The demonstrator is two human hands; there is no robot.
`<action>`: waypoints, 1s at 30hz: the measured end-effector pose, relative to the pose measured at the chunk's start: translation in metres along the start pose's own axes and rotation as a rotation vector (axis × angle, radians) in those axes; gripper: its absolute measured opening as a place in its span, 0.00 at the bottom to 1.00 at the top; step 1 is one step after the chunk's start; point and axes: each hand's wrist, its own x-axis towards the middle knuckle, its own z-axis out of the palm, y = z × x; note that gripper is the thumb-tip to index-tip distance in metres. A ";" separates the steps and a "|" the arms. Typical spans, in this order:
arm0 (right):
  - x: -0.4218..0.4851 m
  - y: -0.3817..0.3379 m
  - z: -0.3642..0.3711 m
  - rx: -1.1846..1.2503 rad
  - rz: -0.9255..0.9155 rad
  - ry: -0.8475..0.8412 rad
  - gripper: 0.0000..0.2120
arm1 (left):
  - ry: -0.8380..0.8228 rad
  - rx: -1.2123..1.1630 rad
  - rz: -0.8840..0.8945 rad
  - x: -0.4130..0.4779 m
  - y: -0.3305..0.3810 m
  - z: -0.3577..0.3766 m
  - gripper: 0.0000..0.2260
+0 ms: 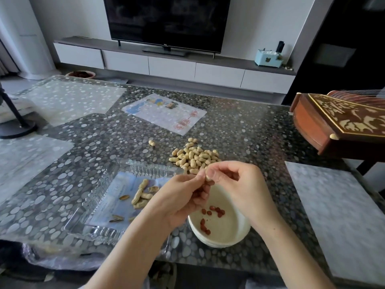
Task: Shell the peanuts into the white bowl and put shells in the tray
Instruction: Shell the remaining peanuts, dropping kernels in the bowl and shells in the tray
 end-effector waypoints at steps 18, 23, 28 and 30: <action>-0.018 0.010 -0.006 -0.126 -0.098 -0.045 0.16 | 0.093 0.376 0.460 -0.001 -0.005 0.012 0.18; -0.016 0.001 -0.003 -0.001 -0.026 -0.153 0.12 | -0.002 0.344 0.447 -0.006 0.003 0.001 0.16; -0.010 -0.002 0.012 -0.009 -0.086 -0.156 0.15 | 0.016 0.211 0.391 -0.011 0.007 -0.015 0.14; -0.009 -0.003 0.022 -0.059 -0.129 -0.143 0.22 | 0.067 0.202 0.384 -0.013 0.008 -0.020 0.15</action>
